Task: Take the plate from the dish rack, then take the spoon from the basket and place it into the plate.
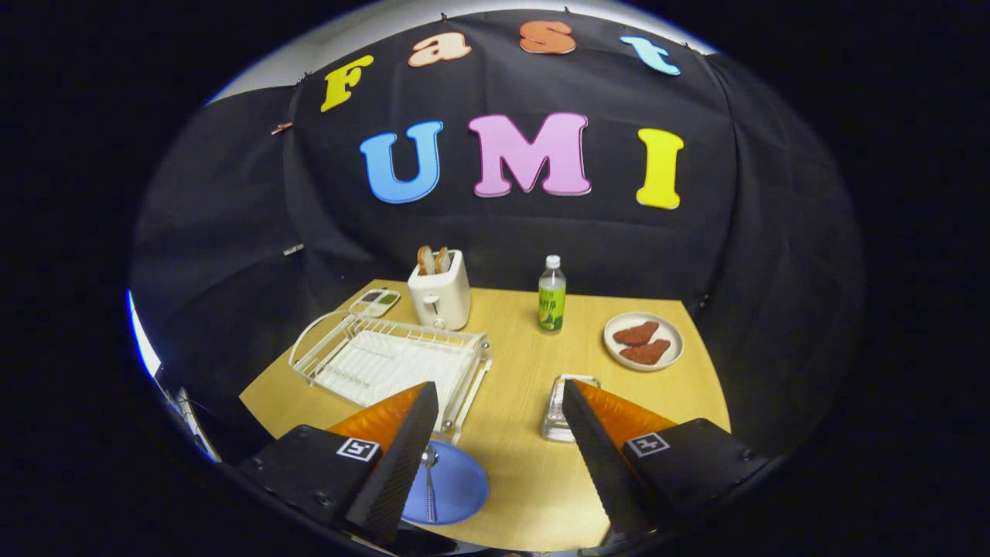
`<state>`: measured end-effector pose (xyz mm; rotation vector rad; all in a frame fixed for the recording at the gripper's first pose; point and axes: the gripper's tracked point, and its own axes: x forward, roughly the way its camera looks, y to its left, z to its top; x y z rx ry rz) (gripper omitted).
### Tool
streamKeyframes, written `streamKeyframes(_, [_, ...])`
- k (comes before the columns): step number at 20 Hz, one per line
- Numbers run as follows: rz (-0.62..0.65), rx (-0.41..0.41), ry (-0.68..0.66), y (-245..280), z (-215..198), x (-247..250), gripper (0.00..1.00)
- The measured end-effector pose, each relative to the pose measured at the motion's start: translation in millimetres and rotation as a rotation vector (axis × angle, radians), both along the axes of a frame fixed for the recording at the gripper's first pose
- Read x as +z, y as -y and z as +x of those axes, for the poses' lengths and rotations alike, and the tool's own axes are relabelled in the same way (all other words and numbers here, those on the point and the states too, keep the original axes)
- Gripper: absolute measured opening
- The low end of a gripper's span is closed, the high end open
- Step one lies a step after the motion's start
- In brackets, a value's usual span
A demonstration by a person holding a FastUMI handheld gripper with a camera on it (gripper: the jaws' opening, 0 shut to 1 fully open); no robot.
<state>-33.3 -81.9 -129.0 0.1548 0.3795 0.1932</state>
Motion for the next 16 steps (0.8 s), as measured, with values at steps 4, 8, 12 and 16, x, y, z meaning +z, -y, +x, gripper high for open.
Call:
streamKeyframes(4, [-0.024,-0.041,0.127,21.2,2.1,50.5,0.99])
streamKeyframes(8, [-0.024,-0.057,0.191,26.7,0.6,72.9,0.99])
streamKeyframes(12, [-0.010,-0.042,0.212,27.4,6.6,72.7,0.99])
streamKeyframes(16, [0.013,0.019,0.212,24.2,11.1,63.8,0.99])
